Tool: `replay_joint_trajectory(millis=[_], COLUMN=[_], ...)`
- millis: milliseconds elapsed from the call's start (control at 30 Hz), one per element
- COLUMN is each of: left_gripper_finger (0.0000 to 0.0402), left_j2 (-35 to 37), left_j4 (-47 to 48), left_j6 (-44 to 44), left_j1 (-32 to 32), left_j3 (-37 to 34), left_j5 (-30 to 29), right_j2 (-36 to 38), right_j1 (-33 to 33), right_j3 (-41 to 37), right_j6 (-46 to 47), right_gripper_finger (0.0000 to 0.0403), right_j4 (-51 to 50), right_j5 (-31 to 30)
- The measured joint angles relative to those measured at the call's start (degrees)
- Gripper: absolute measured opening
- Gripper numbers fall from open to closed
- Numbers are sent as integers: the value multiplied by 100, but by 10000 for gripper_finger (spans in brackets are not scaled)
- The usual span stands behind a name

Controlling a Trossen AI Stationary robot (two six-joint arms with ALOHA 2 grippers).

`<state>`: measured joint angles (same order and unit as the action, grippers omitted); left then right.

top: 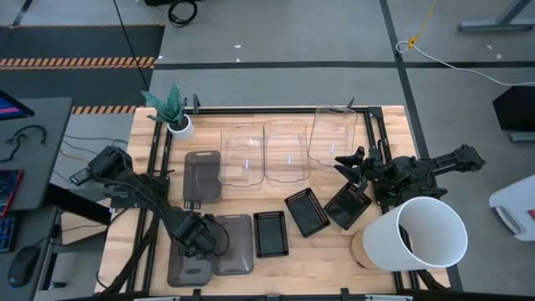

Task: Stack baskets by color
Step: Stack the left gray bin on the top gray bin

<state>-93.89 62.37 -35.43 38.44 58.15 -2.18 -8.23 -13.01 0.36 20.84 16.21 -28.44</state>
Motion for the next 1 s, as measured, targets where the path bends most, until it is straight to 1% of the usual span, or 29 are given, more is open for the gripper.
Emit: replay_joint_trajectory(millis=[133, 233, 333, 400, 433, 533, 633, 800, 1000], left_gripper_finger=[131, 103, 61, 25, 14, 12, 9, 5, 5], left_j2=[-96, -112, -112, -111, -108, -78, 5, 262, 760], left_j4=[0, 0, 6, 1, 2, 69, 461, 1499, 2507], left_j6=[12, 12, 8, 9, 9, 11, 66, 406, 323], left_j1=[-8, -13, -39, -41, -43, -41, -37, -91, -421], left_j3=[-4, -4, -4, -3, -1, 1, 133, 729, 1414], left_j5=[31, 42, 122, 265, 344, 582, 692, 700, 688], right_j2=[0, 0, 0, 0, 0, 0, 0, 0, 0], right_j1=[2, 0, 2, 0, 1, 1, 0, 1, 0], right_j3=[0, 0, 0, -2, 0, -2, -2, 0, -2], right_j6=[2, 0, 0, 0, 0, 0, 2, 0, 2], right_gripper_finger=[188, 188, 188, 188, 188, 188, 188, 188, 188], right_j4=[0, 0, 0, 0, 0, 0, 0, 0, 0], right_j5=[0, 0, 2, 2, 0, 2, 0, 2, 0])
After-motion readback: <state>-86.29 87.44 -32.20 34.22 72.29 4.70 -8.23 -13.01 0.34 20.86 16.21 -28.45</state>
